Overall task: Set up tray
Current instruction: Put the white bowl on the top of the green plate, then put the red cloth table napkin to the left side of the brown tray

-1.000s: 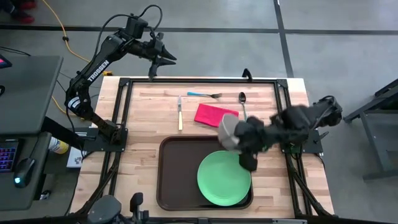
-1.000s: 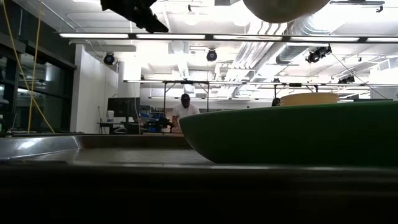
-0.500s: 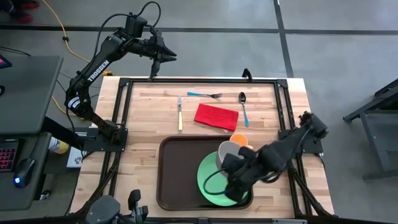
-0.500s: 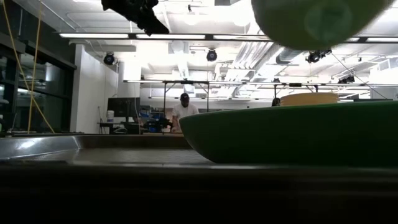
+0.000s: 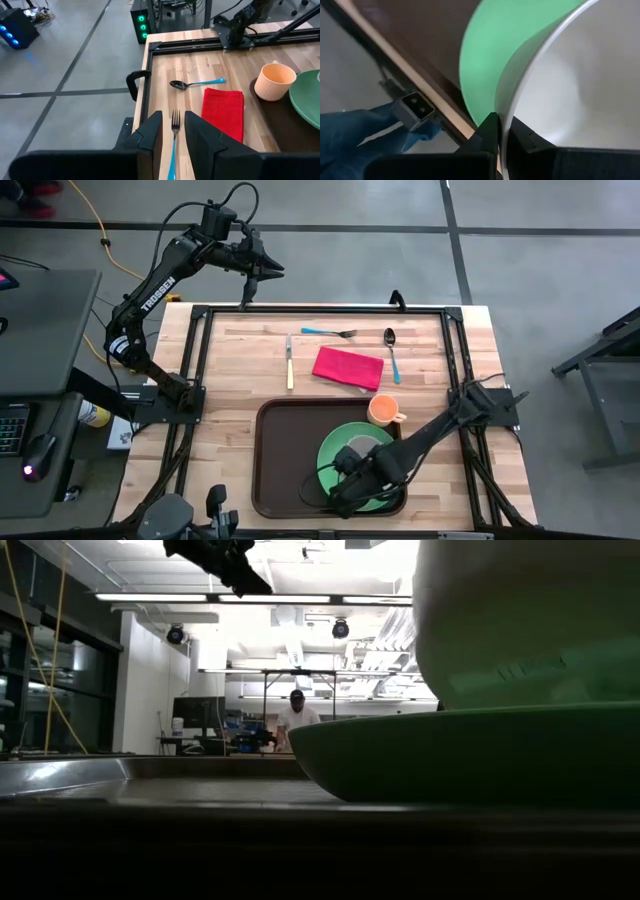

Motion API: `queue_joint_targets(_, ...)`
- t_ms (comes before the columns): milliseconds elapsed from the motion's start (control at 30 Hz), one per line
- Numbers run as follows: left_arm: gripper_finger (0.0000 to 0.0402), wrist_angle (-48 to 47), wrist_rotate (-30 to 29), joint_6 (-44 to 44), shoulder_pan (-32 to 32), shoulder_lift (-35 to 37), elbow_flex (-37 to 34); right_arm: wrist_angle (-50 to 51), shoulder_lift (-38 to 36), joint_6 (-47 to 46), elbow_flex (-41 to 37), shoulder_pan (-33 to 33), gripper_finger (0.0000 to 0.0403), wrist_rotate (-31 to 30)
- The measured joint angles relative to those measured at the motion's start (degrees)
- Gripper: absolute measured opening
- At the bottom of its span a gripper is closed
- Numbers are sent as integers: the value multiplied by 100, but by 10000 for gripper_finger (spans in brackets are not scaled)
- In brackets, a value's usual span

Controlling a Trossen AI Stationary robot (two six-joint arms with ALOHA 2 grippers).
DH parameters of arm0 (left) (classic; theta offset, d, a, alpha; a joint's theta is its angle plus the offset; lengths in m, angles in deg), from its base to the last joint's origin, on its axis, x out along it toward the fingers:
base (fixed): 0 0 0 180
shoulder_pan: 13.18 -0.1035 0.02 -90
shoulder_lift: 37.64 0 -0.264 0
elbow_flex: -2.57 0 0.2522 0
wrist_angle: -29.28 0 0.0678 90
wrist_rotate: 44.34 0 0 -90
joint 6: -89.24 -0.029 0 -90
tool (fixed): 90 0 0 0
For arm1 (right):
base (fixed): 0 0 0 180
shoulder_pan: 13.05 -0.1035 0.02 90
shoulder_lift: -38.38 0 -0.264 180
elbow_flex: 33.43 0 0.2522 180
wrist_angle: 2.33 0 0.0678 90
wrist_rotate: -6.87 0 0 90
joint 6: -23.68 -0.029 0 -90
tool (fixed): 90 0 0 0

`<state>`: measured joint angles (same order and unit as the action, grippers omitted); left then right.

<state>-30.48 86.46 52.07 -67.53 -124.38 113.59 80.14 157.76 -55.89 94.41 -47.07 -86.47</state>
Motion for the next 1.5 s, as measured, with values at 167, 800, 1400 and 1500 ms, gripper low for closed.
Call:
queue_joint_targets(167, 111, 2, -2, -12, 0, 0, 0, -40, 221, -413, -72, 31, 0, 263)
queue_joint_targets(800, 111, 4, 0, -126, 0, 0, 0, -1141, 287, -548, -921, 69, 7, 1056)
queue_joint_targets(1400, 111, -87, 9, -150, 0, 0, 0, -1236, 8, 154, -918, 66, 180, 989)
queue_joint_targets(1500, 111, -87, 11, -135, 0, -2, 0, -1251, -394, 227, -917, 66, 189, 618)
